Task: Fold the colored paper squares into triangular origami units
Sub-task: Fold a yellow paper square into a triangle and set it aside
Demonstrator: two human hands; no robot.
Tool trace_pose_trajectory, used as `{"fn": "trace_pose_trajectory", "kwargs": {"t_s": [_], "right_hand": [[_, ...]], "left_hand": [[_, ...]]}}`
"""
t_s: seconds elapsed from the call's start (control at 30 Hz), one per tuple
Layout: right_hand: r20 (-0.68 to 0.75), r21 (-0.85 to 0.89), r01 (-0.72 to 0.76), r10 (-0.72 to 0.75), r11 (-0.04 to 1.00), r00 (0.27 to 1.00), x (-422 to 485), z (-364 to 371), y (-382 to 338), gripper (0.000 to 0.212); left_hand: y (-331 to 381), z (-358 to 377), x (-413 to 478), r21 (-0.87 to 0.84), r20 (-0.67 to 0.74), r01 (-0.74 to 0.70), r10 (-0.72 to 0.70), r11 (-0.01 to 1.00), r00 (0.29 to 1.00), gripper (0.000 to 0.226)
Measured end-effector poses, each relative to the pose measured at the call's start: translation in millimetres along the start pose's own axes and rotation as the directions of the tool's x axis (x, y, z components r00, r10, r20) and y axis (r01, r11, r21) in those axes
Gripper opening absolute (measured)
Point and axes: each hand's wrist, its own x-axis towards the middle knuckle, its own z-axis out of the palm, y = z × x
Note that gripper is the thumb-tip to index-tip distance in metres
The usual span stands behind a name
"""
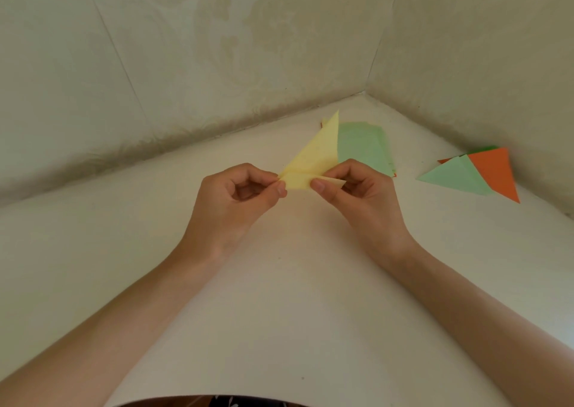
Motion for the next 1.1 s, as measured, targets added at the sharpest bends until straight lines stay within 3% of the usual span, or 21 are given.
{"fn": "trace_pose_trajectory", "kwargs": {"t_s": [0.3, 0.67, 0.87, 1.1], "right_hand": [[-0.071, 0.000, -0.070, 0.070, 0.998, 0.995, 0.8, 2.0, 0.1, 0.023], [-0.094, -0.002, -0.087, 0.087, 0.996, 0.992, 2.0, 1.7, -0.4, 0.025], [-0.096, -0.016, -0.059, 0.057, 0.998, 0.994, 2.2, 0.6, -0.1, 0.029], [-0.040, -0.073, -0.027, 0.024, 0.997, 0.999, 0.5, 1.8, -0.3, 0.029]], "left_hand": [[0.2, -0.4, 2.2, -0.070, 0.005, 0.060, -0.060, 0.996, 0.998, 0.024], [-0.3, 0.2, 1.4, -0.057, 0.047, 0.064, -0.061, 0.996, 0.997, 0.022], [-2.0, -1.0, 2.5, -0.062, 0.055, 0.138, -0.135, 0.988, 0.989, 0.019], [-1.5, -0.4, 3.4, 0.058, 0.114, 0.188, -0.193, 0.981, 0.975, 0.008]]}}
